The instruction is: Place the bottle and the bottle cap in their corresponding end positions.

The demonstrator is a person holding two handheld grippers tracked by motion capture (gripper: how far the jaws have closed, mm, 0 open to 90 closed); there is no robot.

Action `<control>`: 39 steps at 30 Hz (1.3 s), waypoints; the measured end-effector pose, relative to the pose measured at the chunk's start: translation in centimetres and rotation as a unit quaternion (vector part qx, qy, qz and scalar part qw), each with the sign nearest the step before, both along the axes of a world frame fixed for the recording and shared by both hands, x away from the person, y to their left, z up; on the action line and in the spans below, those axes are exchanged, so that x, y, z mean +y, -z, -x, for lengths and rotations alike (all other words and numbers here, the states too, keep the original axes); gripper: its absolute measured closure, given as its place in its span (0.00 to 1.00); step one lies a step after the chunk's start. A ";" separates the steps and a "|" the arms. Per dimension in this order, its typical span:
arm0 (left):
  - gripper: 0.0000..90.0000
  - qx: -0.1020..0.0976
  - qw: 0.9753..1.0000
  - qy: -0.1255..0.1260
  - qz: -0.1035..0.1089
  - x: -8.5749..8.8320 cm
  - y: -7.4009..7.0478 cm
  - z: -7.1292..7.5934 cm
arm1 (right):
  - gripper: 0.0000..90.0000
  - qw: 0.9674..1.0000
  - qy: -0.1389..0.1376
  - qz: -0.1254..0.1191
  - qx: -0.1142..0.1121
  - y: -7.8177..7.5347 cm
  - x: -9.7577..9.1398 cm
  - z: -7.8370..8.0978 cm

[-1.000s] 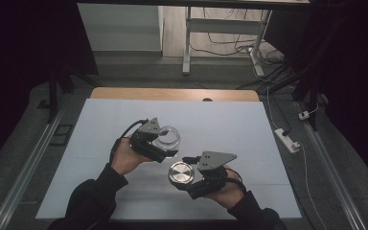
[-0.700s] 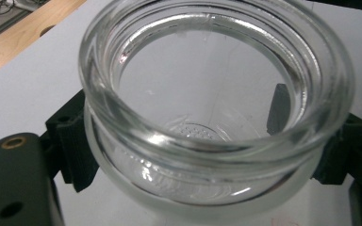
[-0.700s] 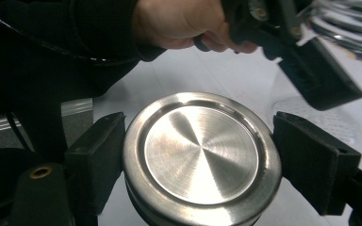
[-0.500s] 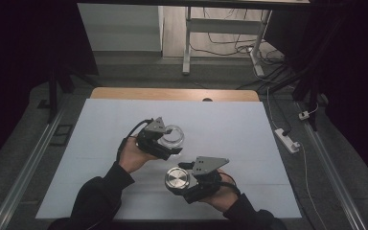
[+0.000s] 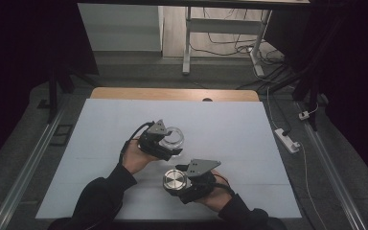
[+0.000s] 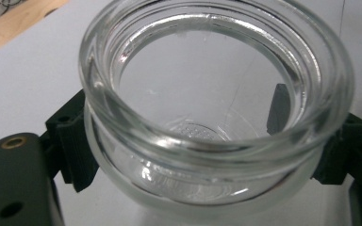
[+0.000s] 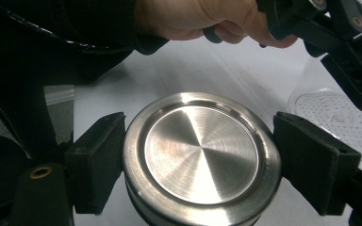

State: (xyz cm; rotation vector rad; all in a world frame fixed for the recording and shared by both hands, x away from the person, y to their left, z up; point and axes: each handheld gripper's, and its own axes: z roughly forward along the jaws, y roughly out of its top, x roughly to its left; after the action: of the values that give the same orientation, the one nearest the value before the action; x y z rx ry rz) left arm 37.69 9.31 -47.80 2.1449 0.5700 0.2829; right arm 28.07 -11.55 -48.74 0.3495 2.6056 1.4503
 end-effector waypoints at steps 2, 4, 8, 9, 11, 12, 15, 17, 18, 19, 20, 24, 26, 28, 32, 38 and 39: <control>0.17 0.000 1.000 -0.003 0.001 -0.1 0.3 -0.1 | 0.22 1.000 -0.001 0.003 0.000 0.3 0.1 -0.1; 0.17 -0.001 1.000 -0.006 0.001 -0.1 0.5 -0.1 | 0.22 1.000 -0.004 0.006 0.001 0.7 0.3 -0.2; 0.17 -0.004 1.000 -0.013 0.000 -0.1 0.9 -0.3 | 0.22 1.000 -0.007 0.017 0.004 1.6 0.6 -0.4; 0.17 -0.005 1.000 -0.016 0.001 -0.1 1.0 -0.3 | 0.22 1.000 -0.008 0.019 0.006 1.8 0.7 -0.4; 0.17 -0.005 1.000 -0.022 0.002 0.0 1.2 -0.4 | 0.22 1.000 -0.008 0.022 0.007 2.2 0.8 -0.5; 0.17 -0.007 1.000 -0.023 0.003 0.0 1.2 -0.5 | 0.22 1.000 -0.009 0.024 0.008 2.4 0.8 -0.5; 0.17 -0.006 1.000 -0.029 0.005 0.1 1.4 -0.7 | 0.22 1.000 -0.008 0.027 0.012 2.9 1.0 -0.6; 0.17 -0.008 0.999 -0.034 0.005 0.2 1.5 -0.8 | 0.22 0.999 -0.007 0.029 0.014 3.2 1.1 -0.8; 0.17 -0.007 0.999 -0.036 0.006 0.3 1.5 -0.9 | 0.22 0.999 -0.008 0.030 0.015 3.4 1.1 -0.8; 0.17 -0.008 0.999 -0.038 0.006 0.3 1.6 -0.9 | 0.22 0.999 -0.009 0.032 0.017 3.5 1.1 -0.9; 0.17 -0.007 0.999 -0.039 0.006 0.4 1.7 -1.0 | 0.22 0.999 -0.008 0.034 0.017 3.6 1.2 -0.9; 0.17 -0.002 0.999 -0.045 0.005 0.4 2.2 -1.3 | 0.22 0.999 -0.010 0.045 0.016 4.1 1.3 -1.1; 0.17 -0.001 0.999 -0.047 0.004 0.4 2.4 -1.4 | 0.22 0.999 -0.007 0.048 0.017 4.3 1.3 -1.2; 0.17 -0.001 0.999 -0.048 0.001 0.3 2.6 -1.5 | 0.22 0.999 -0.006 0.051 0.016 4.5 1.3 -1.3; 0.17 0.000 0.999 -0.051 -0.003 0.3 3.0 -1.7 | 0.22 0.998 -0.004 0.060 0.021 4.8 1.3 -1.5; 0.17 0.006 0.999 -0.051 -0.010 0.0 3.7 -1.9 | 0.21 0.997 -0.003 0.072 0.016 5.0 1.4 -1.4; 0.17 0.006 0.999 -0.051 -0.007 0.0 3.7 -1.9 | 0.21 0.997 -0.002 0.073 0.015 5.0 1.5 -1.4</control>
State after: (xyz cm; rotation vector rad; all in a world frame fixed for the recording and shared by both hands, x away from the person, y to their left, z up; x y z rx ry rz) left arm 39.61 9.35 -51.50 2.1353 0.6884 0.3314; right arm 29.49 -10.09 -53.75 0.3502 2.7177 1.2560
